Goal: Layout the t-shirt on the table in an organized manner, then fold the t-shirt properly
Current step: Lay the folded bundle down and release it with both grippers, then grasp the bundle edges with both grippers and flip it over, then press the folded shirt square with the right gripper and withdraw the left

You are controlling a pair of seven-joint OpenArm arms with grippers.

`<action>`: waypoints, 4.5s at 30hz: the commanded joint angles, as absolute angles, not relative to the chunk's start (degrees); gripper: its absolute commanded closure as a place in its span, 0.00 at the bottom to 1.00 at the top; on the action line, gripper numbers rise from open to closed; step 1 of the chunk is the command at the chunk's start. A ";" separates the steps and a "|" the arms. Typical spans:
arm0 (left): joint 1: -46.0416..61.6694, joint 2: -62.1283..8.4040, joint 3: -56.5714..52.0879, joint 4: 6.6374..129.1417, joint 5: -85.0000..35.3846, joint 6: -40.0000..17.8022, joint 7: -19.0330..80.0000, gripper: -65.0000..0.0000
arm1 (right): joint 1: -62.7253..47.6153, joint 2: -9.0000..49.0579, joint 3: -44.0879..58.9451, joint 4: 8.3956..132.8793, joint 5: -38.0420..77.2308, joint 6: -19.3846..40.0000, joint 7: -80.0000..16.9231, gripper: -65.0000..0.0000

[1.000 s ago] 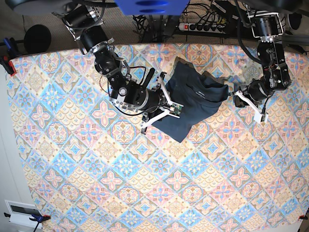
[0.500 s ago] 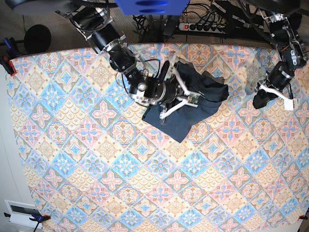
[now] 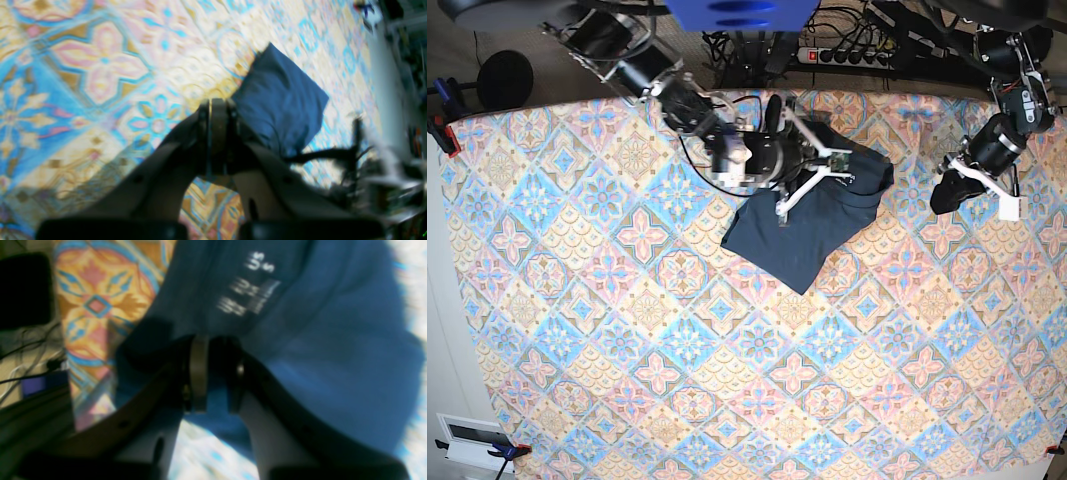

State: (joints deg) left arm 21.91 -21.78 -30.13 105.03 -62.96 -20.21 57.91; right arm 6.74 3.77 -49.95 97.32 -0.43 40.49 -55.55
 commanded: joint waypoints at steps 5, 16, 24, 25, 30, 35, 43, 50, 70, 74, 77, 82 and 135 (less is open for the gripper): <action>23.25 -22.90 -26.24 107.12 -64.04 -20.70 58.07 1.00 | 8.48 4.26 -40.66 103.16 2.33 40.00 -54.20 0.86; 23.69 -21.05 -13.85 106.86 -50.07 -20.70 55.16 1.00 | 19.91 4.00 -38.20 88.04 9.98 40.00 -51.12 0.98; 21.32 -20.97 -5.32 97.27 -46.11 -20.44 47.34 1.00 | 26.86 -2.95 -38.20 75.47 9.98 40.00 -51.03 1.00; 20.53 -20.97 -4.44 96.04 -46.11 -20.35 46.81 1.00 | 27.30 -3.47 -38.11 74.33 9.89 40.00 -51.03 1.00; 17.19 -20.88 -0.04 89.98 -46.02 -20.26 43.30 1.00 | 32.48 -4.09 -38.20 67.03 9.89 40.00 -49.54 1.00; 14.73 -20.88 1.01 87.34 -45.93 -20.26 42.68 1.00 | 34.07 -4.09 -38.20 58.15 9.80 40.00 -48.75 1.00; 10.86 -21.32 0.92 86.64 -44.70 -20.26 43.12 1.00 | 33.63 0.84 -38.20 58.68 9.80 40.00 -51.82 1.00; 3.91 -19.82 1.01 83.91 -37.76 -20.26 43.21 1.00 | 27.38 6.81 -37.76 72.75 9.89 40.00 -56.04 1.00; -6.81 -14.64 -1.27 85.76 -41.80 -20.26 46.73 1.00 | 13.49 16.57 -26.33 94.37 10.15 40.00 -61.14 1.00; 1.63 -14.99 -5.85 94.29 -44.79 -20.26 49.80 1.00 | 15.96 16.40 -25.01 90.24 10.15 40.00 -58.24 1.00; 8.66 -14.99 -8.48 100.00 -44.70 -20.26 51.56 1.00 | 18.77 16.22 -25.01 86.20 10.15 40.00 -57.63 1.00; 13.05 -14.99 -8.31 99.47 -43.65 -20.35 51.21 1.00 | 23.78 11.82 -25.19 79.96 9.89 40.00 -57.45 1.00; -3.38 -13.67 -12.00 74.33 -39.16 -20.53 42.77 1.00 | -1.01 -2.68 -19.74 103.16 11.38 40.00 -57.19 1.00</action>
State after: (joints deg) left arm -2.37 -13.34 -11.99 73.23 -38.15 -19.86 43.53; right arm -1.39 -2.15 -19.44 102.45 10.68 39.81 -58.11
